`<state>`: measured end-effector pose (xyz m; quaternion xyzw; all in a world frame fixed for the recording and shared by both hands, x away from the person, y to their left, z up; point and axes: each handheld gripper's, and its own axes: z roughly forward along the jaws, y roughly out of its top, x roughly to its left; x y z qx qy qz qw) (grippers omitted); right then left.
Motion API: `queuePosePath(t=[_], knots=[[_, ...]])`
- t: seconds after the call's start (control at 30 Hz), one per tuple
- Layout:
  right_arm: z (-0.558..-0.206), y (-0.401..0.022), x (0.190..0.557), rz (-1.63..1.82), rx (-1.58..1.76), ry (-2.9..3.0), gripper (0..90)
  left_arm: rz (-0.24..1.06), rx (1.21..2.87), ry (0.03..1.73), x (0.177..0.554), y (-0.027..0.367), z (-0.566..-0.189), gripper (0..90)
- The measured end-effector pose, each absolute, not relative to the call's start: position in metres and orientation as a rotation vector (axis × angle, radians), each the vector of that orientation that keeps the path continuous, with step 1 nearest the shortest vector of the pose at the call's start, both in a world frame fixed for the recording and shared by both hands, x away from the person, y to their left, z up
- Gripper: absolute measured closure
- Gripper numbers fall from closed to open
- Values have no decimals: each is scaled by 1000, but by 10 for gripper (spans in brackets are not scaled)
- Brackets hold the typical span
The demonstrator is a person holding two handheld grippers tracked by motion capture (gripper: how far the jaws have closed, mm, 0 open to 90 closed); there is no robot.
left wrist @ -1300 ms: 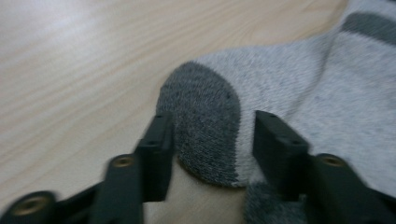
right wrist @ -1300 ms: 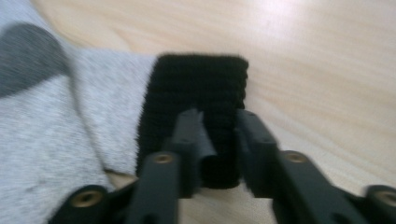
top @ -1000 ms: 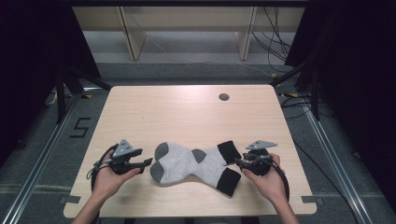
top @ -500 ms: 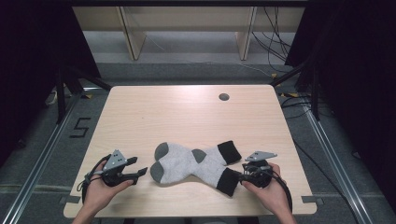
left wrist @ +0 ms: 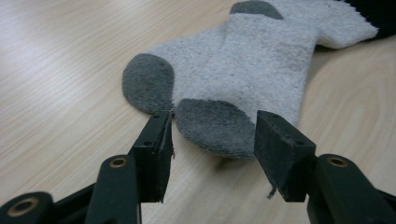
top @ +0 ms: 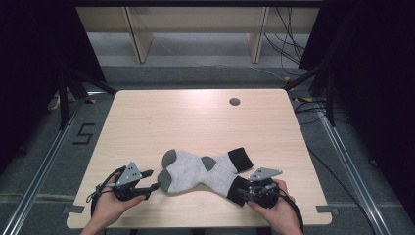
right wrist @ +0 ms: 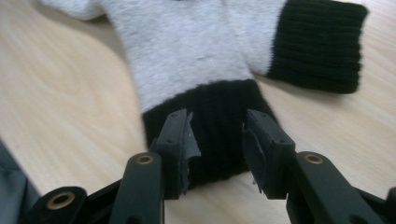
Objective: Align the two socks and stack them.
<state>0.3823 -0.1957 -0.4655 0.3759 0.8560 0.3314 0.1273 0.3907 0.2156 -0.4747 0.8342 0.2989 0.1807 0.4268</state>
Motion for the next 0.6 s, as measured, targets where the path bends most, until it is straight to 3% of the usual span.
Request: queuePosePath(t=[0.3,0.6], knots=[[-465,-183,368,957,986,2542,579,445,2082,678,379,211,-482,483],[-473,-183,370,856,930,2586,558,420,2132,600,389,193,-488,435]])
